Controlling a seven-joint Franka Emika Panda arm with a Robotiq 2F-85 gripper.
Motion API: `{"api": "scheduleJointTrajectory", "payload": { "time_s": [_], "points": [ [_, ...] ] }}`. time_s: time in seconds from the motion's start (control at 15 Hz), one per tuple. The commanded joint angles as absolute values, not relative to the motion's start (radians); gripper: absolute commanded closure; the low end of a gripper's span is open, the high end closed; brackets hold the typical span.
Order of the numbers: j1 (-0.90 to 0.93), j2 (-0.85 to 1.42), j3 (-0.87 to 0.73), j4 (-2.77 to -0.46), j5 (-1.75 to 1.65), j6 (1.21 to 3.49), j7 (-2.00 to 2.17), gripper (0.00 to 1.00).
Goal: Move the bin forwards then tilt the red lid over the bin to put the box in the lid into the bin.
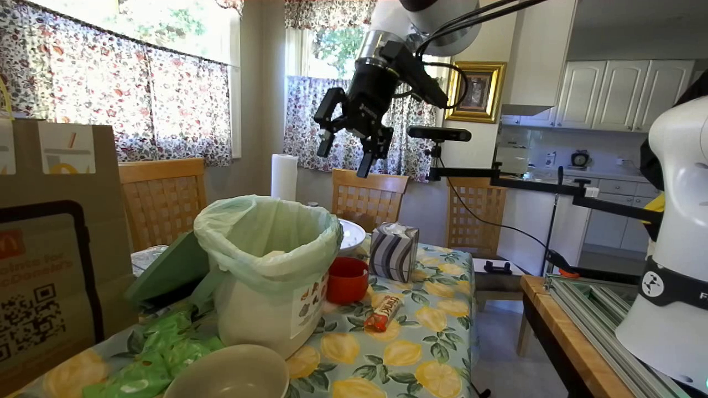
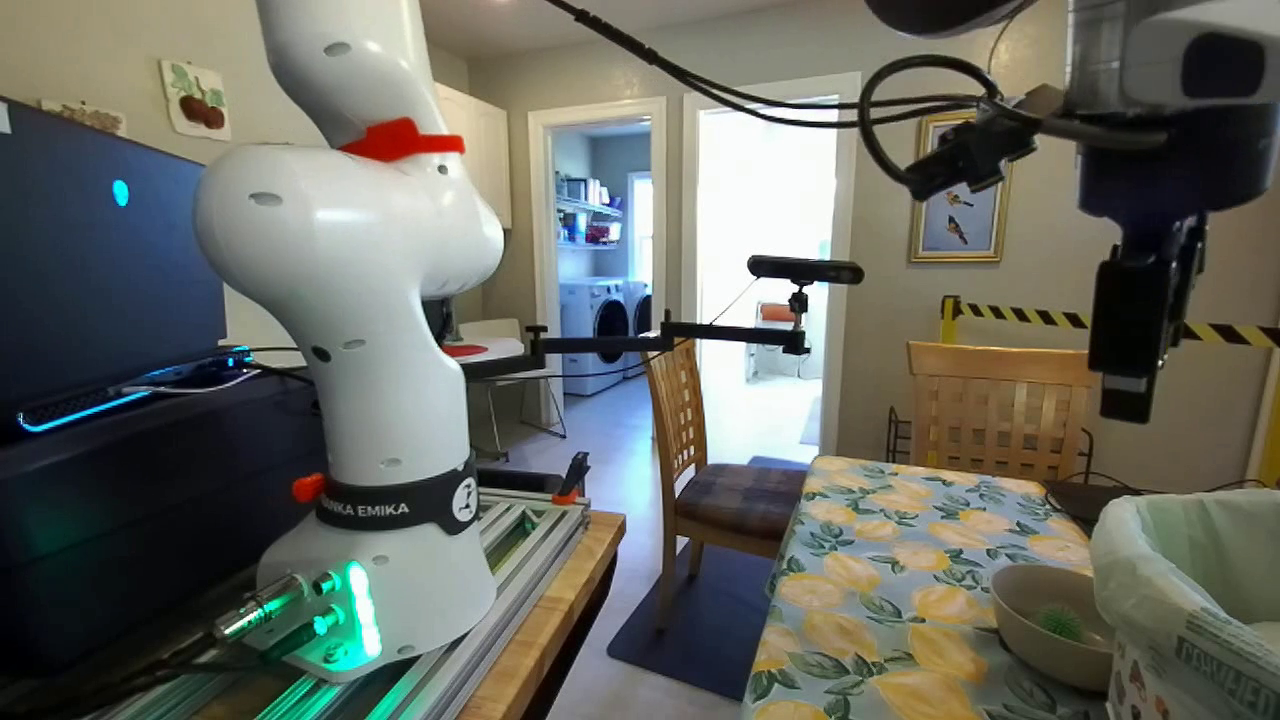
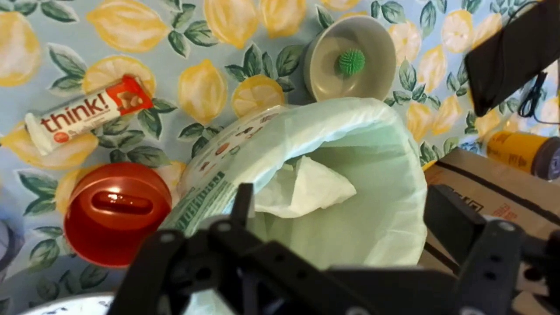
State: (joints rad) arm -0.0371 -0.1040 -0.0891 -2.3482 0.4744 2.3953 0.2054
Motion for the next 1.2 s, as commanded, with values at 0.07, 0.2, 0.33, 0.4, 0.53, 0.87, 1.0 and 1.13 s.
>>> {"api": "scheduleJointTrajectory", "payload": {
  "time_s": [0.07, 0.2, 0.33, 0.4, 0.53, 0.87, 1.0, 1.13],
  "points": [
    [-0.044, -0.006, -0.067, -2.316, 0.521, 2.508, 0.406, 0.0],
    [-0.045, 0.03, -0.065, -2.322, 0.527, 2.594, 0.483, 0.0],
    [-0.048, 0.071, -0.071, -2.315, 0.487, 2.602, 0.578, 0.0],
    [-0.048, 0.083, -0.073, -2.309, 0.494, 2.568, 0.602, 0.0],
    [-0.045, 0.051, -0.069, -2.342, 0.496, 2.59, 0.543, 0.0],
    [-0.05, 0.084, -0.08, -2.33, 0.453, 2.621, 0.591, 0.0],
    [-0.051, 0.128, -0.083, -2.321, 0.456, 2.635, 0.602, 0.0],
    [-0.052, 0.168, -0.079, -2.314, 0.505, 2.666, 0.585, 0.0]
  ]
}}
